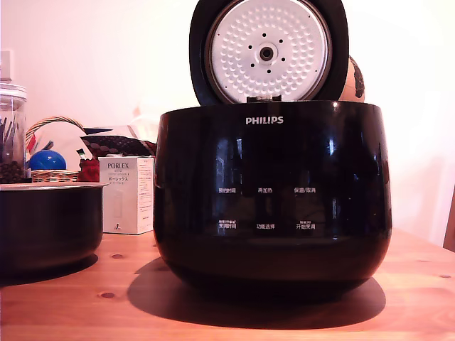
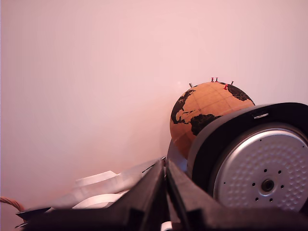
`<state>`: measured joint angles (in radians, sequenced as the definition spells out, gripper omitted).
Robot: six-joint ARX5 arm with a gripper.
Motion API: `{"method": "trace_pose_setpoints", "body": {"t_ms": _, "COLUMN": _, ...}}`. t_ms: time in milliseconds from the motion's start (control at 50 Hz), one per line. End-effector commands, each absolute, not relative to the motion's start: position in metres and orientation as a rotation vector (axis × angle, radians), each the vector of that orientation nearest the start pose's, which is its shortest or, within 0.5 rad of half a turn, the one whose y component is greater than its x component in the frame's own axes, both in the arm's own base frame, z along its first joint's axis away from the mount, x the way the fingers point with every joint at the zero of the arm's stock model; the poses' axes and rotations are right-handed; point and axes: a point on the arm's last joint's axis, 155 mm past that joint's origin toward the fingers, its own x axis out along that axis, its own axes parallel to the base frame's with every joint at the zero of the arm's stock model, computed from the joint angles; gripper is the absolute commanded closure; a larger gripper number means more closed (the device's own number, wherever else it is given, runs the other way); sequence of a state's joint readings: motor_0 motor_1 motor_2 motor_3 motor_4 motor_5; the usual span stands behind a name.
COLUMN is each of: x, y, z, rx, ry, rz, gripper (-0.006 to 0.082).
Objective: Pick up the metallic pot next to the rice cooker
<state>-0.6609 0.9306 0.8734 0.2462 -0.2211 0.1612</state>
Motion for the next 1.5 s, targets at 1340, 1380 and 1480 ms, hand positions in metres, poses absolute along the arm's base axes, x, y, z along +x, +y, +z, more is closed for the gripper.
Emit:
{"method": "trace_pose_setpoints", "body": {"t_ms": 1340, "x": 0.223, "y": -0.094, "z": 0.247, "rx": 0.867, "ry": 0.863, "rz": -0.804, "gripper": 0.0789}}
{"method": "trace_pose_setpoints", "body": {"t_ms": 1380, "x": 0.227, "y": -0.095, "z": 0.245, "rx": 0.888, "ry": 0.867, "rz": -0.82, "gripper": 0.0789}}
{"method": "trace_pose_setpoints", "body": {"t_ms": 1480, "x": 0.239, "y": -0.096, "z": 0.238, "rx": 0.912, "ry": 0.897, "rz": -0.844, "gripper": 0.0789}}
